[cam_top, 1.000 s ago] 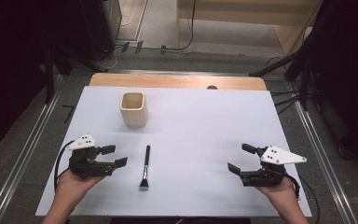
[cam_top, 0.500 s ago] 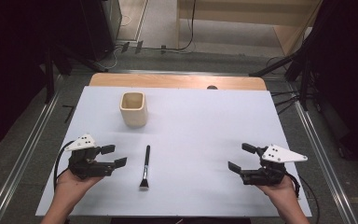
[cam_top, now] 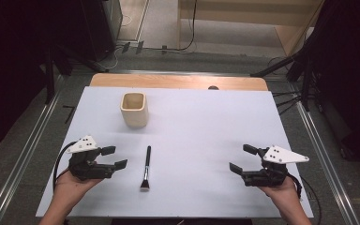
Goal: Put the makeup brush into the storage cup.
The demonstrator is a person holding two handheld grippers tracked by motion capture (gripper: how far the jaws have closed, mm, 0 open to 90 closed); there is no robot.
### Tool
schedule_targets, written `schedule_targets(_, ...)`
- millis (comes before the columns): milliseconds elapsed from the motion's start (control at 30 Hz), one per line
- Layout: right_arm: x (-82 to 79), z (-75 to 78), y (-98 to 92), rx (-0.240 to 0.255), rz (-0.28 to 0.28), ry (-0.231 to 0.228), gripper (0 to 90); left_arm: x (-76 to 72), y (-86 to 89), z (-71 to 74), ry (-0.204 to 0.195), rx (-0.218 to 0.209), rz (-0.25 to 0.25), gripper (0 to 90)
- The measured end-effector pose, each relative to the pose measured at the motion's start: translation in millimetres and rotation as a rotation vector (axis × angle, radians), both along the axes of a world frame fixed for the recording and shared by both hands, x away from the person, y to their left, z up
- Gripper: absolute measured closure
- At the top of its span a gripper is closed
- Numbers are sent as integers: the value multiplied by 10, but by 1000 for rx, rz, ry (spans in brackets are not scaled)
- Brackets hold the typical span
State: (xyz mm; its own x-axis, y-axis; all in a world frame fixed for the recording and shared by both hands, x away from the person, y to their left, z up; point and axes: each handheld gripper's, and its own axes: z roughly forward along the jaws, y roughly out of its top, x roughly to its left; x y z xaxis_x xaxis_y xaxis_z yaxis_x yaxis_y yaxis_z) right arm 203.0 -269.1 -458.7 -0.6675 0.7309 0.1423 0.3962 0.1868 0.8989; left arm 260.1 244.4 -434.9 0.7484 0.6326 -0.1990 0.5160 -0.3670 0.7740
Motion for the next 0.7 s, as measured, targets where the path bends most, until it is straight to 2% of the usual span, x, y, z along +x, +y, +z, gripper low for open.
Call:
schedule_targets(133, 5, -3, -4, 6, 3, 6, 155, -4, -6, -4, -5, 4, -9, 274)
schedule_targets(333, 3, -4, 4, 5, 15, 12, 157, -26, -25, 2, -26, 5, -48, 274)
schedule_targets(367, 3, -5, 4, 6, 16, 12, 157, -38, -27, 10, -39, -14, -69, 275)
schedule_targets(533, 4, -6, 1, 7, 16, 14, 158, -41, -16, 3, -58, -29, -103, 275)
schedule_targets(633, 5, -5, -1, 11, 16, 11, 158, -41, -4, 9, -70, -46, -104, 274)
schedule_targets(700, 6, -5, -4, 15, 19, 9, 159, -43, 14, 20, -92, -62, -100, 270)
